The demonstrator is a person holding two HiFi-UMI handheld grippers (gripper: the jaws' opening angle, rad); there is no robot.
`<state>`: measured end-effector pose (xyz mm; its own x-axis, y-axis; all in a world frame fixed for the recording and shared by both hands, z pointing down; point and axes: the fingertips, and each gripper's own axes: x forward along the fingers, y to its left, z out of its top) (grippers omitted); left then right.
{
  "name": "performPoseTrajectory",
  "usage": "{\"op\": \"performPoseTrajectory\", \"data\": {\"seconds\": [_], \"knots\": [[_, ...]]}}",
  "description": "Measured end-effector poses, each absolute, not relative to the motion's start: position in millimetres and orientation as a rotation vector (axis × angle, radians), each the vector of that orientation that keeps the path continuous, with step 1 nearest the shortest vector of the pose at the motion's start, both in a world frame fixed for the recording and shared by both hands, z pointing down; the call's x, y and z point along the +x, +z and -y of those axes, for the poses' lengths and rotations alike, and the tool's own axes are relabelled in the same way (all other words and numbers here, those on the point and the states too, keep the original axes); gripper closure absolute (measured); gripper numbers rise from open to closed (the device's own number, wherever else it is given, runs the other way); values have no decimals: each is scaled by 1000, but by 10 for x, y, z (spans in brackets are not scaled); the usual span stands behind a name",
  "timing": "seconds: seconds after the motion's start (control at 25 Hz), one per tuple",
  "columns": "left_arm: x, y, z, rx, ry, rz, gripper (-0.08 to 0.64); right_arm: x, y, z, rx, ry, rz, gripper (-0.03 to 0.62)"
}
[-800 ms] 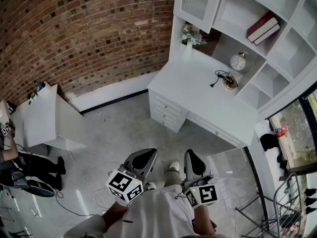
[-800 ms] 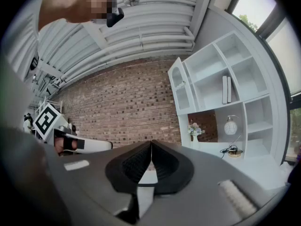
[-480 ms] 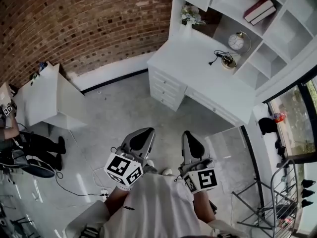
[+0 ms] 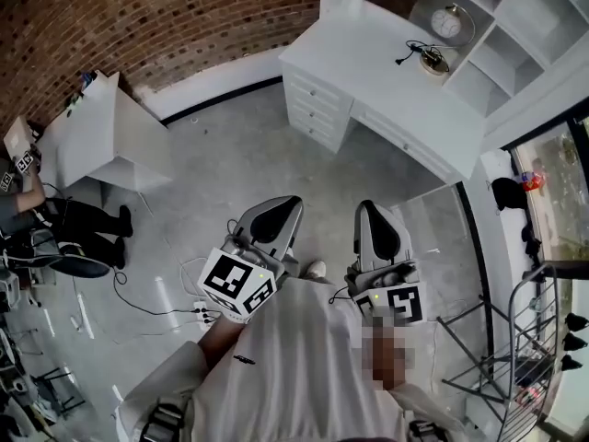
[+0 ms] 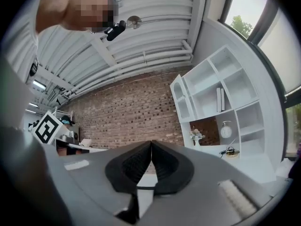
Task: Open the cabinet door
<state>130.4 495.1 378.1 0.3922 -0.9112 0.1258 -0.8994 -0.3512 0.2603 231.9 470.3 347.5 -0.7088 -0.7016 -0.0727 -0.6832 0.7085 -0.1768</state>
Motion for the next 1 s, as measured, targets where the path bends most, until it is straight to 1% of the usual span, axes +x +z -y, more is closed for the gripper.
{"op": "performPoseTrajectory", "data": {"seconds": [0.16,0.56,0.68,1.0], "knots": [[1539,3758,-5070,2381,-63,1593,551,2469,3591,-4800,-1138,-227,-2795,592],[1727,3826,-5184,2365,-33,1620,551,2602,3715,-4832,-1049,-242,-2831,592],[1665,3872,-5108,2361,-39,1618,551,2500,3746,-4775,-1036,-248,-2842,592],[1231,3949,-4602,2344,-52,1610,551,2131,3806,-4328,-1073,-261,-2855,592]]}}
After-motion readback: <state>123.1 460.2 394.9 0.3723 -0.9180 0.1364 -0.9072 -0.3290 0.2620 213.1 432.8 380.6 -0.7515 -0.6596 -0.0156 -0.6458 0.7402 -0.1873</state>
